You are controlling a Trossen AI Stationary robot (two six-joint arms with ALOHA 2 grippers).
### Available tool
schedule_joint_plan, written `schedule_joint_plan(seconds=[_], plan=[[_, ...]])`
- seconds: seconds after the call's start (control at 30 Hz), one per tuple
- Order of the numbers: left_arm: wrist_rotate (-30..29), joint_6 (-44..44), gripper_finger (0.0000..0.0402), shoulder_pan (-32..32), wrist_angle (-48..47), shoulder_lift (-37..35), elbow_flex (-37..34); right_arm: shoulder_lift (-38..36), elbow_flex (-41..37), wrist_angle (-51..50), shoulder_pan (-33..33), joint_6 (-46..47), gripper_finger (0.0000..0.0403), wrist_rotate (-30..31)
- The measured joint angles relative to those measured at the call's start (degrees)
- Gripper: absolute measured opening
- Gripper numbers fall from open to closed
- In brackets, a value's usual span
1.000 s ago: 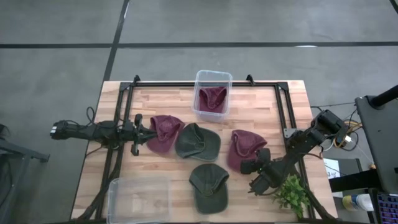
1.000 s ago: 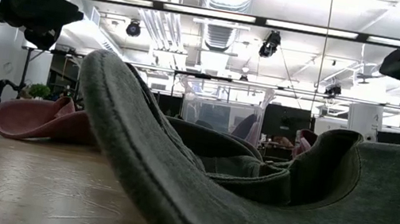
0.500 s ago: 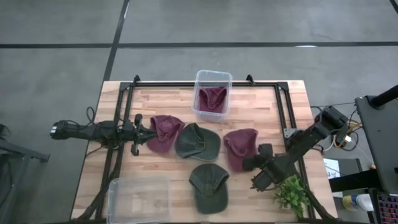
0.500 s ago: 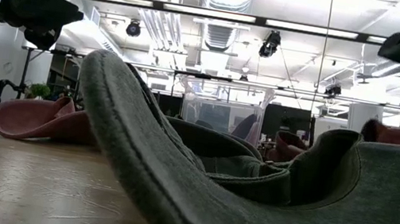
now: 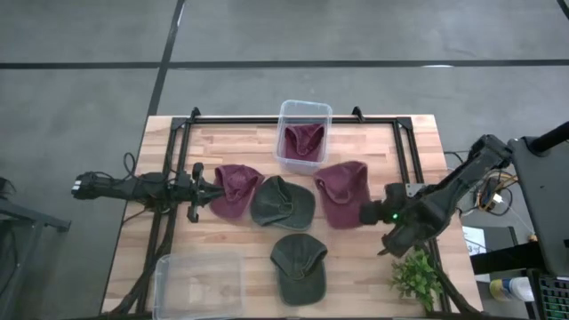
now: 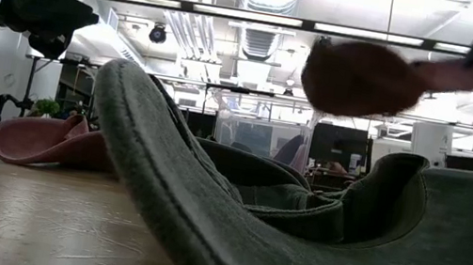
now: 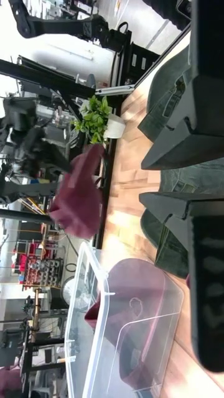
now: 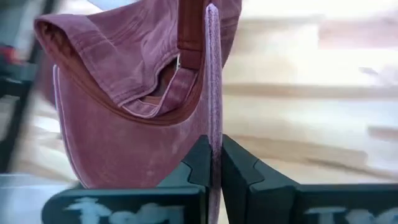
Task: Pick & Place hat
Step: Put the bottom red cap into the top transparent bin
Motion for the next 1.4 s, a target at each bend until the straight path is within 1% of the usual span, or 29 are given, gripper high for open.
schedule_joint_plan(seconds=[0.17, 0.4, 0.47, 0.57, 0.77, 0.93, 1.07, 1.2, 1.27, 1.4], plan=[[0.0, 0.0, 0.006, 0.04, 0.0, 0.0, 0.01, -3.35, 1.93, 0.07, -0.25, -4.63, 0.0013, 7.44], [0.01, 0.0, 0.006, 0.04, 0.0, -0.02, 0.02, -4.36, 3.22, 0.35, -2.42, -11.3, 0.0013, 18.97], [0.01, 0.0, 0.006, 0.04, 0.0, 0.0, 0.02, -4.15, 3.45, 0.43, -3.78, -12.79, 0.0013, 21.02], [0.0, 0.0, 0.006, 0.04, -0.02, 0.0, 0.02, -4.14, 3.53, 1.15, -6.43, -15.65, 0.0013, 22.31], [0.01, 0.0, 0.006, 0.02, 0.0, -0.01, 0.02, -4.14, 3.53, 3.83, -13.03, -22.95, 0.0013, 22.58], [0.02, 0.0, 0.006, -0.02, 0.0, 0.0, 0.01, -4.14, 3.51, 9.71, -19.66, -31.36, 0.0013, 22.54], [0.01, 0.0, 0.006, -0.02, 0.0, 0.0, 0.0, -4.14, 3.49, 17.85, -24.94, -41.21, 0.0013, 22.13], [0.01, 0.0, 0.006, 0.0, 0.0, -0.01, 0.01, -4.14, 3.48, 27.74, -29.27, -53.21, 0.0013, 21.44], [0.01, -0.01, 0.006, 0.0, -0.01, -0.01, 0.0, -4.03, 3.42, 32.95, -31.42, -57.71, 0.0013, 19.8], [0.02, 0.0, 0.006, 0.0, 0.0, 0.0, 0.02, -2.79, 3.27, 42.42, -36.36, -65.59, 0.0013, 14.7]])
